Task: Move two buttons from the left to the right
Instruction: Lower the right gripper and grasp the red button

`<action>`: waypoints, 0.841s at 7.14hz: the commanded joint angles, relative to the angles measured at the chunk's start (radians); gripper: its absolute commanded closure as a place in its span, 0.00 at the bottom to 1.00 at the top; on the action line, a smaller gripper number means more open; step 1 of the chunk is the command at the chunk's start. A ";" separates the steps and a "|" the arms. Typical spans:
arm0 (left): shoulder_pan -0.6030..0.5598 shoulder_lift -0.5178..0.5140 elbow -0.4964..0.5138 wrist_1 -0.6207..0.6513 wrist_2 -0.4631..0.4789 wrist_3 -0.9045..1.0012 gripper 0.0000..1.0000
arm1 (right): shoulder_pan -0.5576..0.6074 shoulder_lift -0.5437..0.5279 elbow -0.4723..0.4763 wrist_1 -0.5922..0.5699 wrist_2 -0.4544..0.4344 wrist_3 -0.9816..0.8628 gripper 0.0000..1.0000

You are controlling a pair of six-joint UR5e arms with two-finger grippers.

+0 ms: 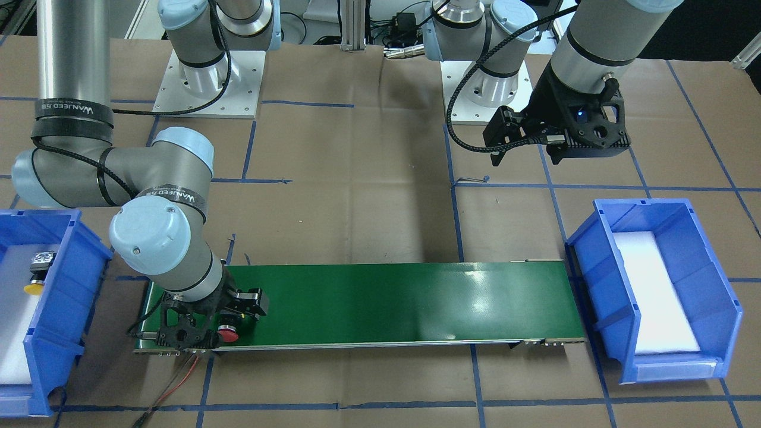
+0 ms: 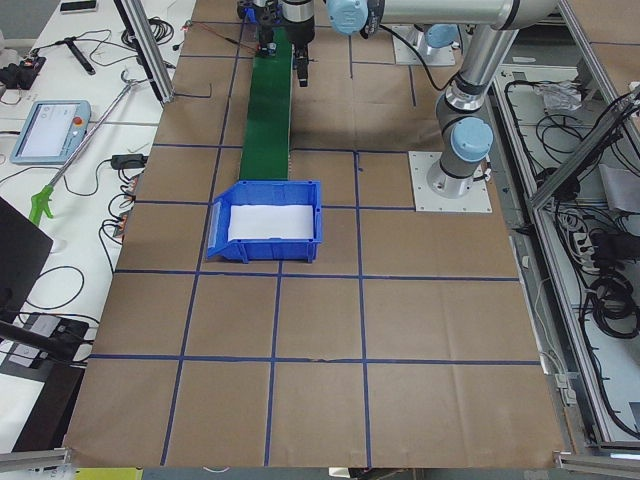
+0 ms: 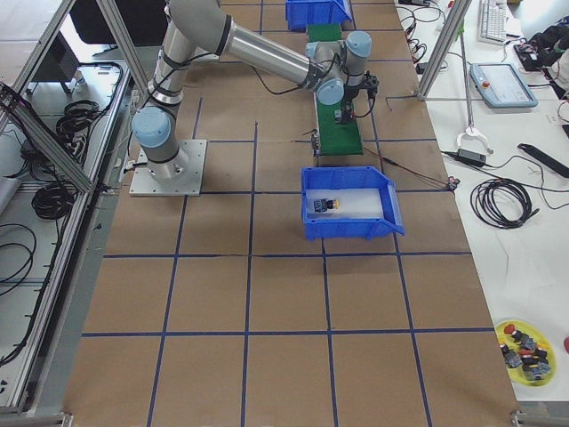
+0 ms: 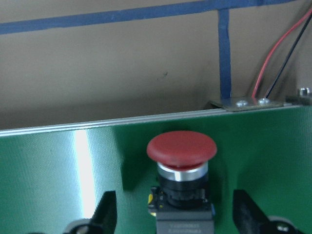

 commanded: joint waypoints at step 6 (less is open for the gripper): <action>0.000 -0.001 0.005 0.000 0.002 0.000 0.00 | -0.200 -0.181 -0.128 0.309 -0.093 -0.306 0.95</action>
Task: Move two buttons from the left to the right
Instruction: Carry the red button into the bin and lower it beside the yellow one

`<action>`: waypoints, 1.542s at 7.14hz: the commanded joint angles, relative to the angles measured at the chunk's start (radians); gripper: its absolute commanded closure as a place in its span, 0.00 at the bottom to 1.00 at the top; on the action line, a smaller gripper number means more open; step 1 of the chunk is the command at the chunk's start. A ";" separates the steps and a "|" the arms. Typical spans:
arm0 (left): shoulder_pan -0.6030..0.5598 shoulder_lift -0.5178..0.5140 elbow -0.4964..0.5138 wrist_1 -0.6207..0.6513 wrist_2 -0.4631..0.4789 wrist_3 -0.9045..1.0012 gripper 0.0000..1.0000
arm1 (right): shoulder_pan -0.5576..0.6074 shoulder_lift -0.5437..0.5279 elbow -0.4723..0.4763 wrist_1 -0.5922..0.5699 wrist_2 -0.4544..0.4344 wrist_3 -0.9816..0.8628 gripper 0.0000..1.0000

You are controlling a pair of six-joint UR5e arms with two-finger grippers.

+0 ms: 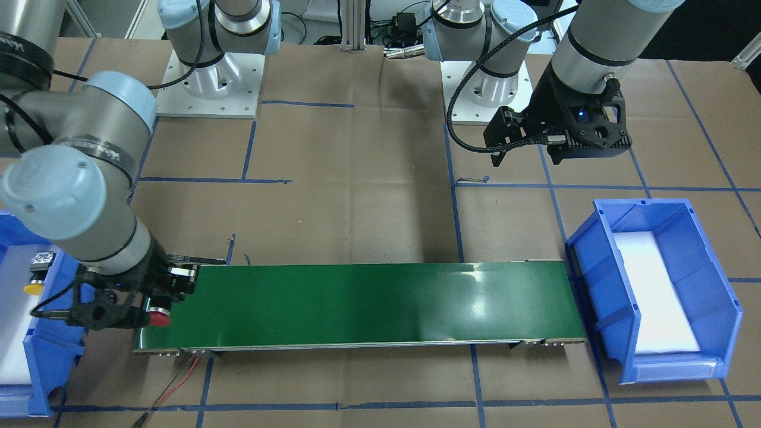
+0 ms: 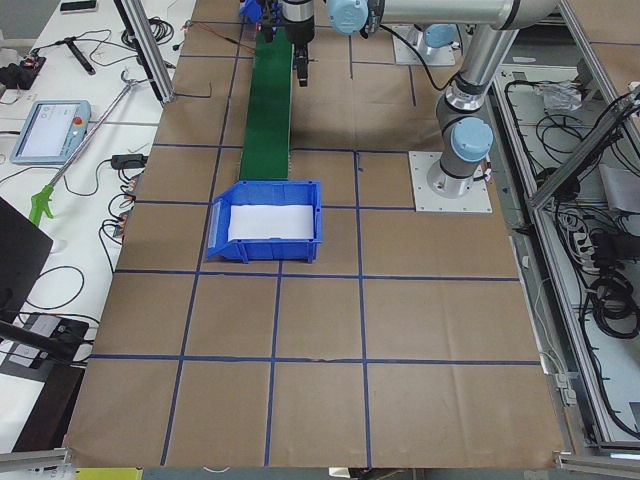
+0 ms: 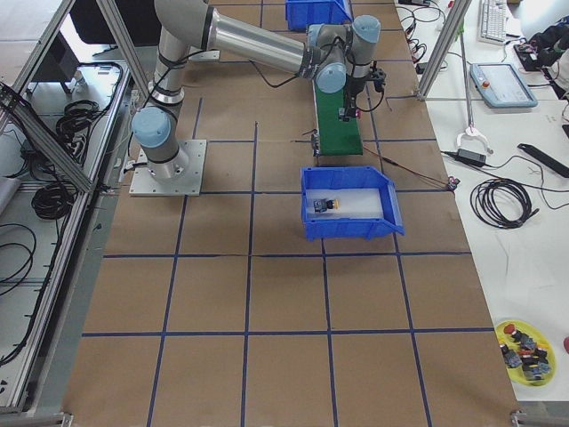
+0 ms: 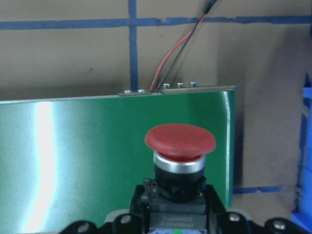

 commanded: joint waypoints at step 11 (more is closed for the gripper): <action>0.000 -0.003 0.003 0.000 0.001 0.000 0.00 | -0.410 0.187 -0.033 -0.147 0.067 -0.571 0.95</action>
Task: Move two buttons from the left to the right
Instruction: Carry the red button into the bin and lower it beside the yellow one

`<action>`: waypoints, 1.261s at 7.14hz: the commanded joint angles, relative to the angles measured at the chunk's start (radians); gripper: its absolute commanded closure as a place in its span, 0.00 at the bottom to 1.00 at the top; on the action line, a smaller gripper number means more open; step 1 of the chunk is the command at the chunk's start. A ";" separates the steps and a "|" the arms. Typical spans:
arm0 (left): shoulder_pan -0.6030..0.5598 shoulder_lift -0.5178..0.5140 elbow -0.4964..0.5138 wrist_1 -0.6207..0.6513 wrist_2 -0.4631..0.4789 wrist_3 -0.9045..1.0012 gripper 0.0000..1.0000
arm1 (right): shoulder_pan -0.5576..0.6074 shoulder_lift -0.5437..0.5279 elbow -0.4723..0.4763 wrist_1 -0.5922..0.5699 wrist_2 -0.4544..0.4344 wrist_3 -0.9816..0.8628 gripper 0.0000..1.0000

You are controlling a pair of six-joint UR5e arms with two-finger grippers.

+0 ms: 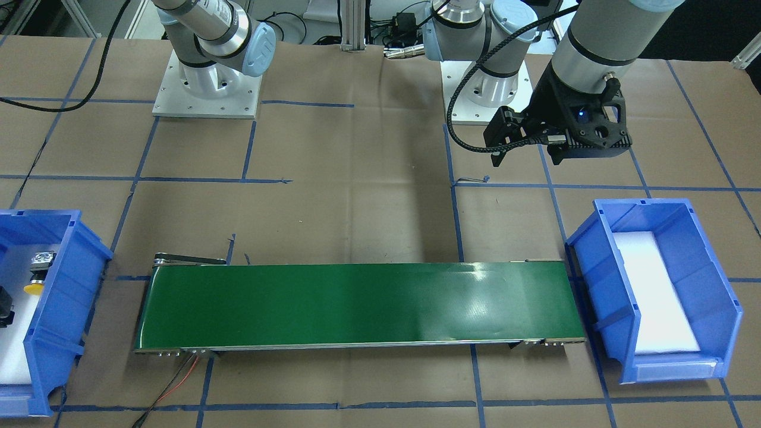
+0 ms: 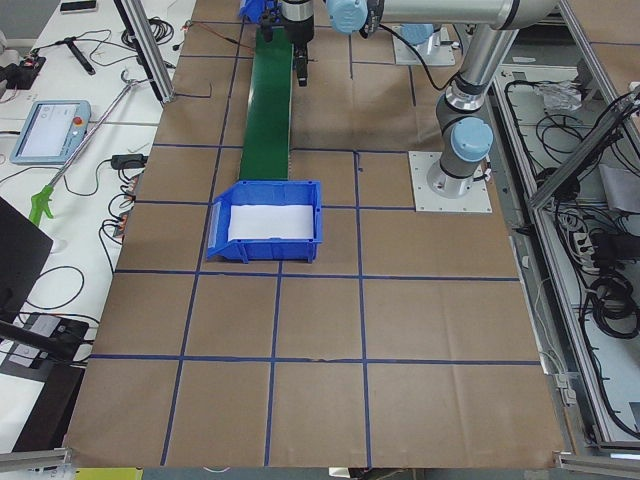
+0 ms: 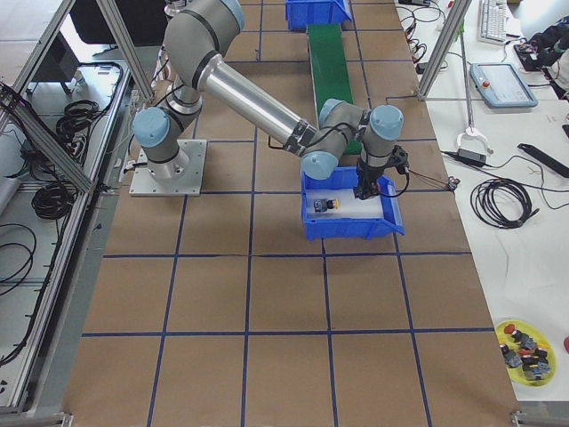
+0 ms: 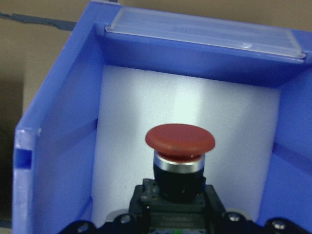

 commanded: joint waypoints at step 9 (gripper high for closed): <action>0.001 0.000 0.000 0.000 0.000 0.000 0.00 | -0.020 0.082 -0.017 -0.001 0.020 0.007 0.26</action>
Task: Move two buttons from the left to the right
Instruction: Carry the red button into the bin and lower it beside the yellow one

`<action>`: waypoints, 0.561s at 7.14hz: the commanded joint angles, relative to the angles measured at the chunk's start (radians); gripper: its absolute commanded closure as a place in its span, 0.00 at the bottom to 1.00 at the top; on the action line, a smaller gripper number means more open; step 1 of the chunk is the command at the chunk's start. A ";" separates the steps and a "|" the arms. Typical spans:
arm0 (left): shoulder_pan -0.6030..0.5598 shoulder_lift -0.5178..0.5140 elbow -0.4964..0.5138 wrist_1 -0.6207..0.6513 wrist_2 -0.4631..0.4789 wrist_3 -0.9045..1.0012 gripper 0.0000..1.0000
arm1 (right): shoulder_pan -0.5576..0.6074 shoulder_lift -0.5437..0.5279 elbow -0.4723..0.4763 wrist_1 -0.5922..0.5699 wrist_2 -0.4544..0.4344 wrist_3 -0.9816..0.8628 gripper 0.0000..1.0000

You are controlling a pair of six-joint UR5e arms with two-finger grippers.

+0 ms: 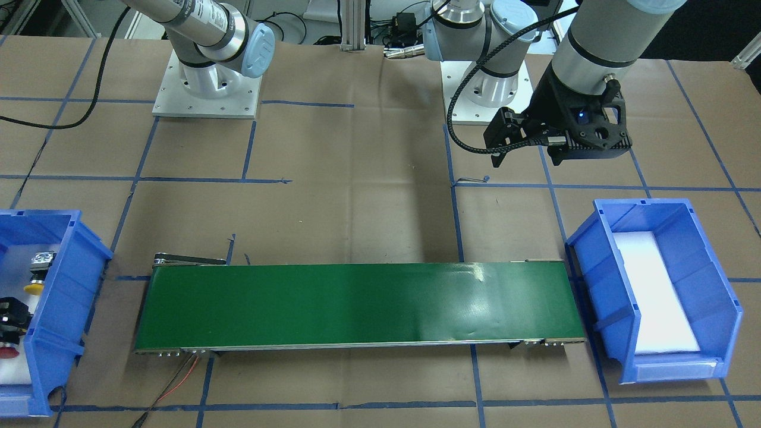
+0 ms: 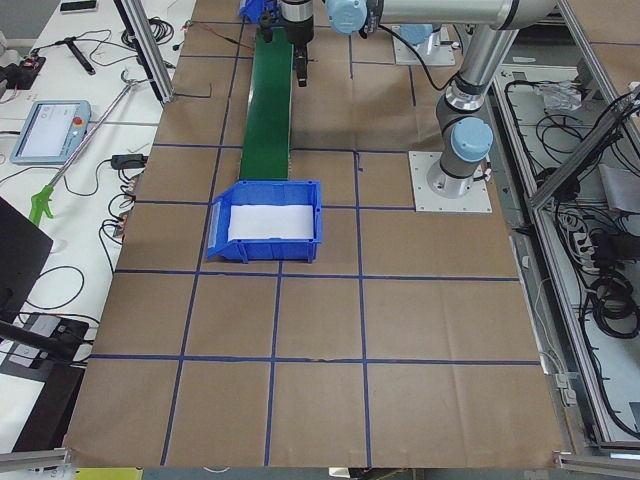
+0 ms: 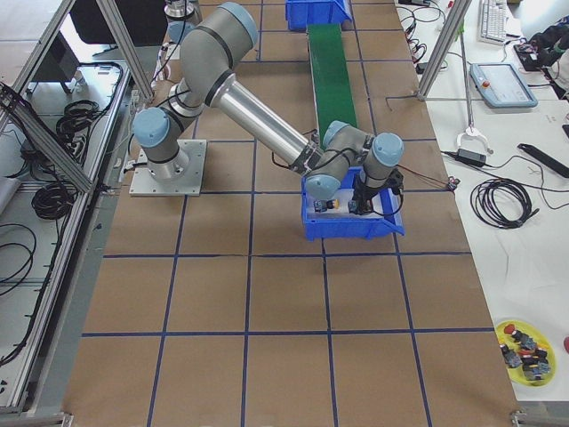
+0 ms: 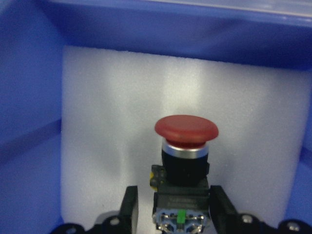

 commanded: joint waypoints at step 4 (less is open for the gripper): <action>-0.001 0.001 0.000 0.000 0.000 0.000 0.00 | 0.007 -0.062 0.002 0.004 0.032 0.000 0.10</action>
